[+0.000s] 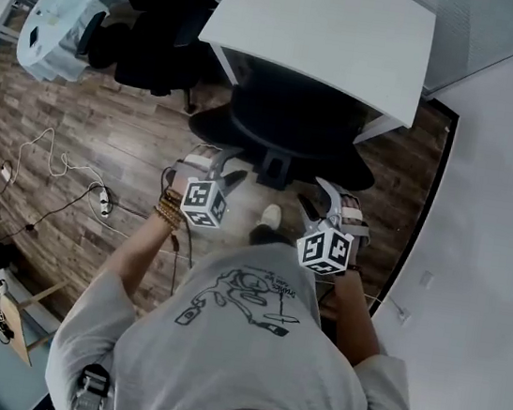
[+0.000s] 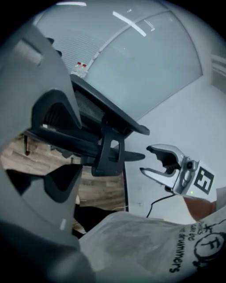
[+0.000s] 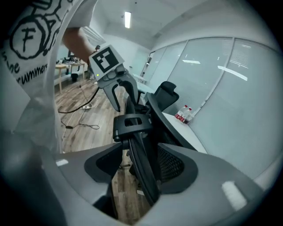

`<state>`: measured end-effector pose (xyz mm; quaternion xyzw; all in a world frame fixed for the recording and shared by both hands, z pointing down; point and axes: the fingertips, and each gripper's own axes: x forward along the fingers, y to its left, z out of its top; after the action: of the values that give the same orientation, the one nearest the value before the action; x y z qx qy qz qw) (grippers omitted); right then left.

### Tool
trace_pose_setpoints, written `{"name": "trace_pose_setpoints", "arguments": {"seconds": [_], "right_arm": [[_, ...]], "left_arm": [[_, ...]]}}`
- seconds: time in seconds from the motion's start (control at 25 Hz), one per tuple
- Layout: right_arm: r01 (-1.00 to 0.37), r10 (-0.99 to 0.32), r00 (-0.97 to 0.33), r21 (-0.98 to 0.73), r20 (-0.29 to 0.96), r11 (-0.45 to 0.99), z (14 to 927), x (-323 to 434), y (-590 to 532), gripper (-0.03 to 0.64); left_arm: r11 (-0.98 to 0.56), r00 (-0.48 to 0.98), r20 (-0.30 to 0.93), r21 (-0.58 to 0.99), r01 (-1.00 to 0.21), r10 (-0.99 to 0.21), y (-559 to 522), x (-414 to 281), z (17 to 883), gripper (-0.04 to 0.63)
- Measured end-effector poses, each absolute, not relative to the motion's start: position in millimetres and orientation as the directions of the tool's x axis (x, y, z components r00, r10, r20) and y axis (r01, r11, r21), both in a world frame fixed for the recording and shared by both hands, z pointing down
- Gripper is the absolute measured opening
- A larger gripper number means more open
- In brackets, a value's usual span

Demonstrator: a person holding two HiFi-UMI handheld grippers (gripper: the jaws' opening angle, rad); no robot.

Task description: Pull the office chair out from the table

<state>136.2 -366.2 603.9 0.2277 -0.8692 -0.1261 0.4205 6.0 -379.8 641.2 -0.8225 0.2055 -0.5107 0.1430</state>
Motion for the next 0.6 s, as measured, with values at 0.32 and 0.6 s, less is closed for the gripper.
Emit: {"name": "trace_pose_setpoints", "arguments": {"seconds": [0.32, 0.6], "right_arm": [[-0.152, -0.454, -0.423, 0.432, 0.784, 0.889, 662, 147, -395, 0.263], [-0.076, -0.45, -0.367, 0.456, 0.814, 0.887, 690, 155, -392, 0.137]], "left_arm": [[-0.893, 0.303, 0.852, -0.449, 0.004, -0.427, -399, 3, 688, 0.247], [-0.88, 0.287, 0.849, -0.473, 0.037, -0.444, -401, 3, 701, 0.126]]}}
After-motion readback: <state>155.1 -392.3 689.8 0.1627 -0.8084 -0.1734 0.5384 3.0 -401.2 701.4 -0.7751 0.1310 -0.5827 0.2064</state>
